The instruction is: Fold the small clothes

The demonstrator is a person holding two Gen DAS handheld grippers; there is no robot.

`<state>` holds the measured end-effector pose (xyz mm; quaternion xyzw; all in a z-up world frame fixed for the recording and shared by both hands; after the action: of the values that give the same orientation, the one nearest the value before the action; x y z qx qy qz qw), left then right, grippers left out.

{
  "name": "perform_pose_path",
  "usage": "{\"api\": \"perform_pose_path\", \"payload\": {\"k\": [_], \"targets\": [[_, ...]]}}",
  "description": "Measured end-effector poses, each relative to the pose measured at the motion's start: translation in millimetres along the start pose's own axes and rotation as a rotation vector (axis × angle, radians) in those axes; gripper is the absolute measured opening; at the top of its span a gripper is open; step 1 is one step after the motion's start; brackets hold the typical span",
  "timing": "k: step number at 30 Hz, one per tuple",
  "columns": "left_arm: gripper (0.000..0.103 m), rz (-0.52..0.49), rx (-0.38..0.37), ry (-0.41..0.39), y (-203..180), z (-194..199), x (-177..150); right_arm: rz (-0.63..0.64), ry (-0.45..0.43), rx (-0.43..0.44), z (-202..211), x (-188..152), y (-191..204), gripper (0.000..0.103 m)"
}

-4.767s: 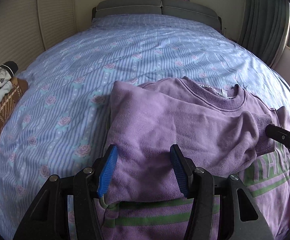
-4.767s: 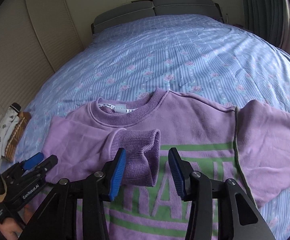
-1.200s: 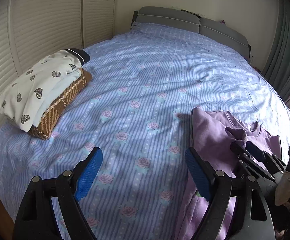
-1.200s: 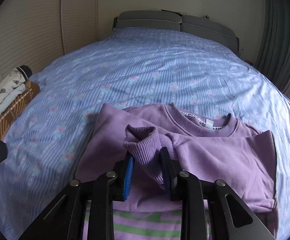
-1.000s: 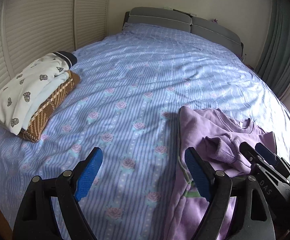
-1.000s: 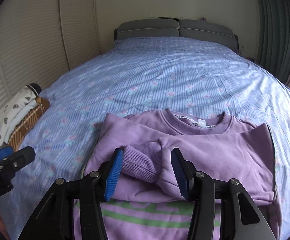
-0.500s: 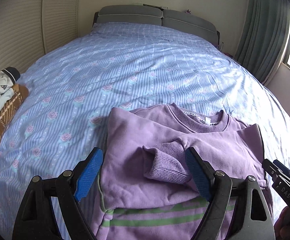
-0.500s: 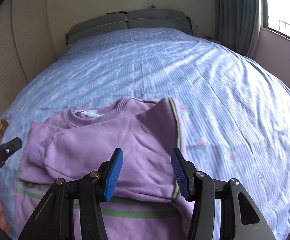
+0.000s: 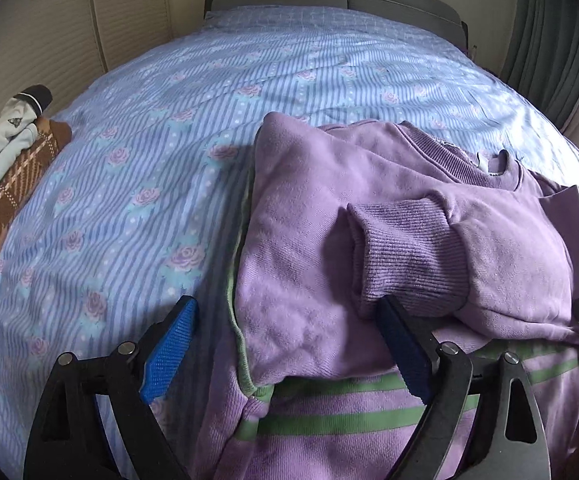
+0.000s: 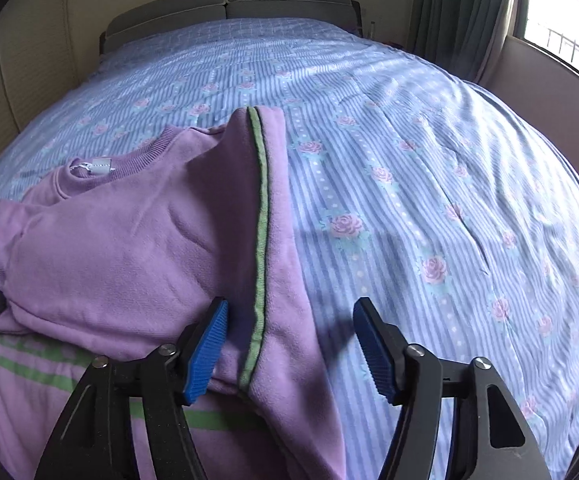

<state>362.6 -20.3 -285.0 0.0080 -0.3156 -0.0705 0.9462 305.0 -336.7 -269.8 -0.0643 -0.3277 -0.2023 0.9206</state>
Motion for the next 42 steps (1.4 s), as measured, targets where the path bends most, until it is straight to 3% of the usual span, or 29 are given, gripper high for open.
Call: {"api": "perform_pose_path", "payload": {"k": [12,17,22,24,29,36,42], "targets": [[0.091,-0.044,0.009,-0.033,-11,16,7,-0.059,-0.013,-0.033,4,0,-18,0.074],[0.091,-0.043,-0.001,-0.092,-17,31,25,-0.023,-0.131,0.015,28,35,-3,0.073],[0.091,-0.063,0.018,-0.098,-21,24,42,-0.001,-0.076,0.002,-4,63,6,0.072],[0.091,-0.056,0.017,-0.088,-21,19,42,-0.003,-0.032,-0.024,-20,65,3,0.065],[0.091,-0.055,0.004,-0.078,-26,11,39,-0.045,0.015,-0.045,-38,56,-17,0.065],[0.091,-0.060,0.006,-0.070,-27,9,34,-0.081,0.018,-0.015,-32,56,-25,0.065],[0.091,-0.040,0.002,-0.076,-18,19,27,-0.047,0.003,0.066,10,31,-16,0.065]]}}
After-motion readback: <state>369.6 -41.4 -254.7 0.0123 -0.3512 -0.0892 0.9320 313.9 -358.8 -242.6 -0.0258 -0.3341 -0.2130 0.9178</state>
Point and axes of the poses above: each gripper's, at about its wrist camera, not at the fingertips, and z roughly against the way its jaws point, y to its left, x to its top, the point moved 9 cm from there along -z, roughly the way its jaws point, and after that the axes turned 7 degrees about -z, right-handed, at the moved point
